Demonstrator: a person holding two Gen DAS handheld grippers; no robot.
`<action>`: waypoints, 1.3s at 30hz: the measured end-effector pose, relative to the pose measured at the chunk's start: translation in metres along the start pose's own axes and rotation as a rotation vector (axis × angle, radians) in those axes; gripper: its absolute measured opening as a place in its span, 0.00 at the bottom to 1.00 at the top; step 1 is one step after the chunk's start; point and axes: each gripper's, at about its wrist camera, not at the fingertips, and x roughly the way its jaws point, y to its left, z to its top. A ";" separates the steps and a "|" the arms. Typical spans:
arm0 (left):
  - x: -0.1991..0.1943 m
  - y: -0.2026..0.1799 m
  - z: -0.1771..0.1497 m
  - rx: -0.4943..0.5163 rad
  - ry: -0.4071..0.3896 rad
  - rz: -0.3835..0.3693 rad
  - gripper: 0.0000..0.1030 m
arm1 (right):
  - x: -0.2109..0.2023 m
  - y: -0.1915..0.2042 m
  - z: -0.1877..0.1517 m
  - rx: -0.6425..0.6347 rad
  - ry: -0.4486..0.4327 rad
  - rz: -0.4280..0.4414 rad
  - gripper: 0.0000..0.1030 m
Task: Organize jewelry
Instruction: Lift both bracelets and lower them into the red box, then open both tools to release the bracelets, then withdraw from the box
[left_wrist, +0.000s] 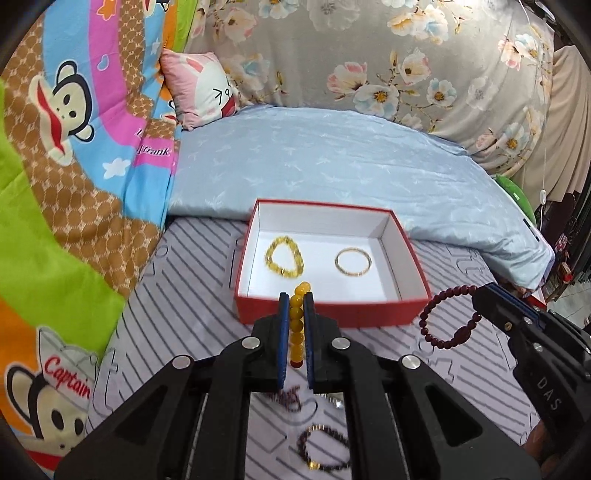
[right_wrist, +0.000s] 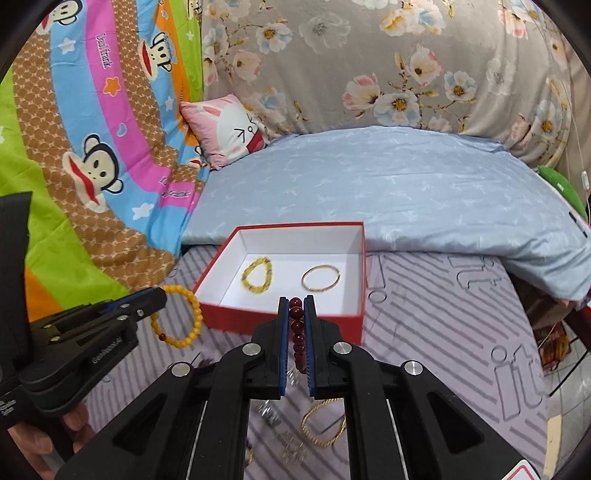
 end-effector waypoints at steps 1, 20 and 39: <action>0.006 0.000 0.007 -0.003 -0.001 0.002 0.07 | 0.005 -0.001 0.005 0.003 0.000 0.002 0.07; 0.119 0.007 0.043 -0.010 0.071 0.040 0.07 | 0.136 0.005 0.023 -0.019 0.119 0.054 0.08; 0.123 0.009 0.027 -0.018 0.082 0.122 0.30 | 0.115 0.005 0.012 -0.018 0.080 -0.003 0.38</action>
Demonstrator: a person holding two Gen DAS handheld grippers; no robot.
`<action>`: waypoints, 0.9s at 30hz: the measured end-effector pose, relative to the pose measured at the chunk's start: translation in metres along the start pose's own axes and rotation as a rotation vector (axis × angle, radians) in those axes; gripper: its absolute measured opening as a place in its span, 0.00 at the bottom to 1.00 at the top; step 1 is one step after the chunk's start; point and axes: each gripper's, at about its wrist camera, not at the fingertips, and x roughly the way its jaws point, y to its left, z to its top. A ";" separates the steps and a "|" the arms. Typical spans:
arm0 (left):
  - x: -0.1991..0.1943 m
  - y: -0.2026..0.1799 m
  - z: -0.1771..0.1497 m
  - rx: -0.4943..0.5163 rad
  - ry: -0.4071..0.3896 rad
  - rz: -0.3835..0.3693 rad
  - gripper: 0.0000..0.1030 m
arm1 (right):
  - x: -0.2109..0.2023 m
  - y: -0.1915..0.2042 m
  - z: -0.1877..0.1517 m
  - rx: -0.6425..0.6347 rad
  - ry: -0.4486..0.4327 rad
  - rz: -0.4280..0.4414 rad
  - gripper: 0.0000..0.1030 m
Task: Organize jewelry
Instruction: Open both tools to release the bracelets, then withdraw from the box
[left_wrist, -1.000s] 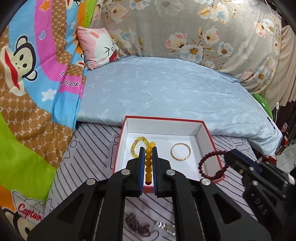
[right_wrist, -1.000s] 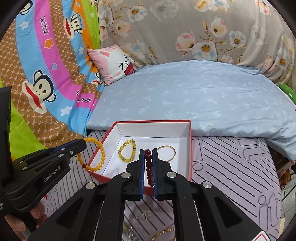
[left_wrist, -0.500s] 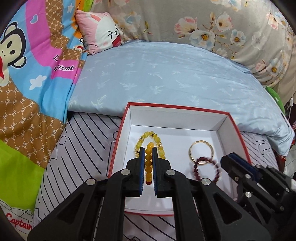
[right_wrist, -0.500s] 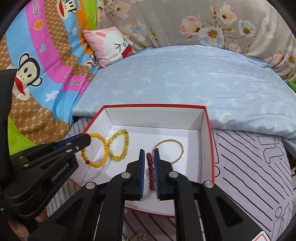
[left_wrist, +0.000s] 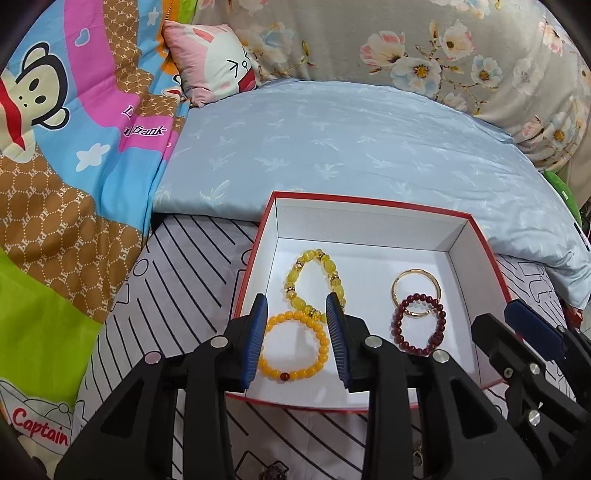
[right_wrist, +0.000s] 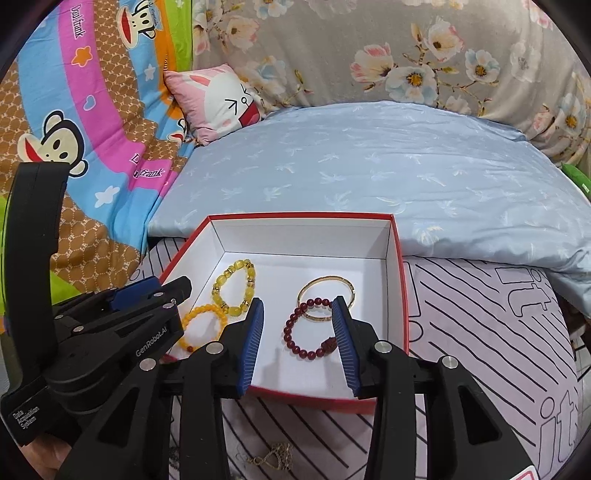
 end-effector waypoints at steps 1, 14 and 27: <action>-0.003 0.000 -0.001 0.000 0.000 0.001 0.30 | -0.003 0.001 -0.001 0.001 0.000 0.002 0.38; -0.053 0.000 -0.030 0.005 -0.008 -0.004 0.33 | -0.057 0.004 -0.034 0.022 -0.005 0.021 0.40; -0.100 0.009 -0.078 0.004 -0.010 -0.009 0.37 | -0.110 0.006 -0.093 0.010 -0.002 -0.005 0.40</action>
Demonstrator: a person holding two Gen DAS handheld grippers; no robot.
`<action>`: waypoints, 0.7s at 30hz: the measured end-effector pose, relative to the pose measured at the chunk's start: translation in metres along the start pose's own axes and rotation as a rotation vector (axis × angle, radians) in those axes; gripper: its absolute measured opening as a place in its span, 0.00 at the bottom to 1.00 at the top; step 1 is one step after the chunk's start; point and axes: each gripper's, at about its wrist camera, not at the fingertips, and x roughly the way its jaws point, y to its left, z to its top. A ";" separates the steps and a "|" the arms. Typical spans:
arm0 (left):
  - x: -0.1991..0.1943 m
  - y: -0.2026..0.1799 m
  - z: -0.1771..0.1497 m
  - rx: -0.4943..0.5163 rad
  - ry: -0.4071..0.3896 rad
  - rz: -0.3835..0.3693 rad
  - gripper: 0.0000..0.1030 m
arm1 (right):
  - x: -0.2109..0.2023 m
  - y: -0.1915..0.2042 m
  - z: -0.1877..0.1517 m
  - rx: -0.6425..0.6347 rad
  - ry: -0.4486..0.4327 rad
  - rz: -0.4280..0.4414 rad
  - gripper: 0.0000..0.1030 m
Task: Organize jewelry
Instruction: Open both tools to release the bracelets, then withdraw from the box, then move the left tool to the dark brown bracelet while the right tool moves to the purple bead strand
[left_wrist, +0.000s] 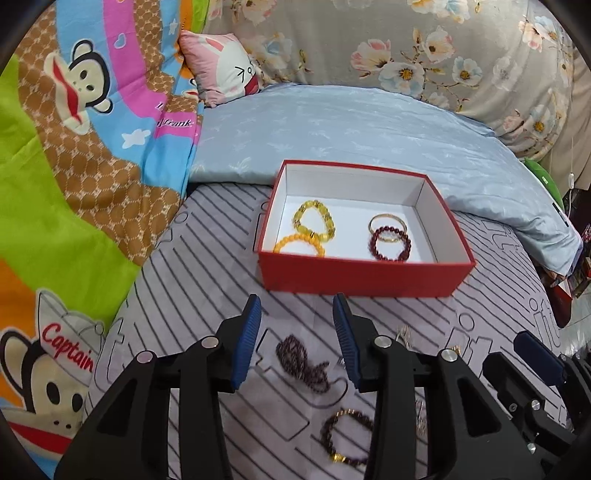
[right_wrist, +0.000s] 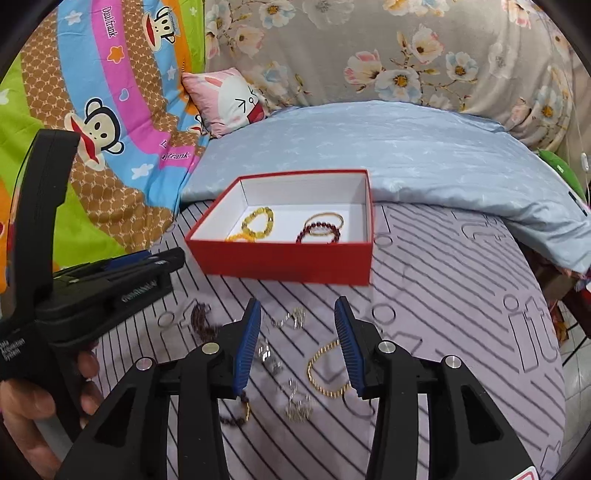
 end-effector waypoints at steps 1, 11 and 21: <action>-0.002 0.002 -0.005 -0.004 0.005 -0.002 0.37 | -0.003 -0.002 -0.007 0.007 0.005 -0.001 0.40; -0.011 0.018 -0.059 -0.026 0.067 -0.007 0.37 | -0.018 -0.011 -0.057 0.016 0.055 -0.032 0.40; -0.008 0.018 -0.097 -0.059 0.122 -0.049 0.37 | -0.022 -0.021 -0.093 0.026 0.099 -0.046 0.40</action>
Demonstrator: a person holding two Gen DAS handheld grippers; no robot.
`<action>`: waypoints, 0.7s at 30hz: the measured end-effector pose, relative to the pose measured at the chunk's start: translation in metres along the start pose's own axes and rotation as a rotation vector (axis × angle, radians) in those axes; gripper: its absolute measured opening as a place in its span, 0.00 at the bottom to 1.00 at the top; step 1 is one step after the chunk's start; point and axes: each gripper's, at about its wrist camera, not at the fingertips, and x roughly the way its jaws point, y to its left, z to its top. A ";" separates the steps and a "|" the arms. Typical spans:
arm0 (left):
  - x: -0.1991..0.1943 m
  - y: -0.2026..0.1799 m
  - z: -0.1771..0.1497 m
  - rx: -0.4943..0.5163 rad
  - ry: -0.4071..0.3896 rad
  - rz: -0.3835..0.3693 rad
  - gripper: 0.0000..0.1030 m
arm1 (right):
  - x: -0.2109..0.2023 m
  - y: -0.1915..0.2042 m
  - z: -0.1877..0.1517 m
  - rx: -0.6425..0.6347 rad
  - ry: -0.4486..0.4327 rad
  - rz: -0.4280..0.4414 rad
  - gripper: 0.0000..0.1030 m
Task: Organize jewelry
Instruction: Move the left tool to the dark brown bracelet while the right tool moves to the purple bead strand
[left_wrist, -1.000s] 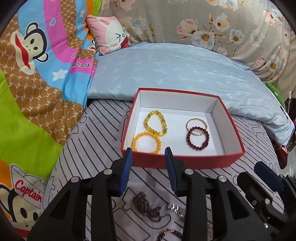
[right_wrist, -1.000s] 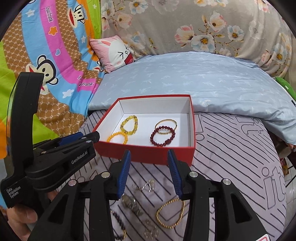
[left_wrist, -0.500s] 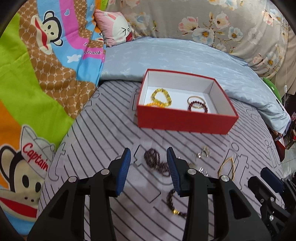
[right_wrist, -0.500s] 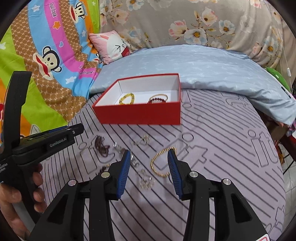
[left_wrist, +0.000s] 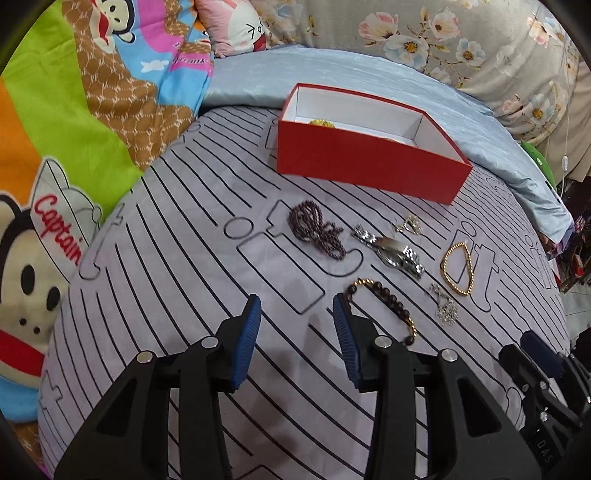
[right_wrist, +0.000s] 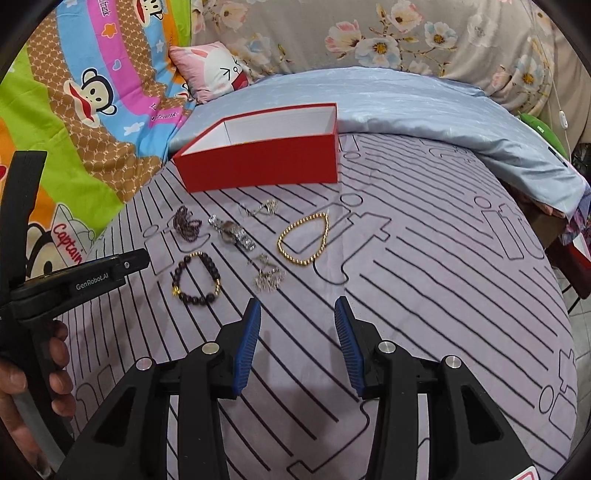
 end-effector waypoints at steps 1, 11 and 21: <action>0.001 -0.002 -0.002 0.000 0.005 -0.009 0.37 | 0.001 -0.001 -0.003 0.002 0.005 -0.001 0.40; 0.020 -0.024 -0.005 0.020 0.017 0.006 0.37 | 0.003 -0.001 -0.011 0.014 0.020 0.012 0.40; 0.033 -0.027 -0.006 0.050 -0.003 0.040 0.26 | 0.006 -0.001 -0.012 0.019 0.027 0.017 0.40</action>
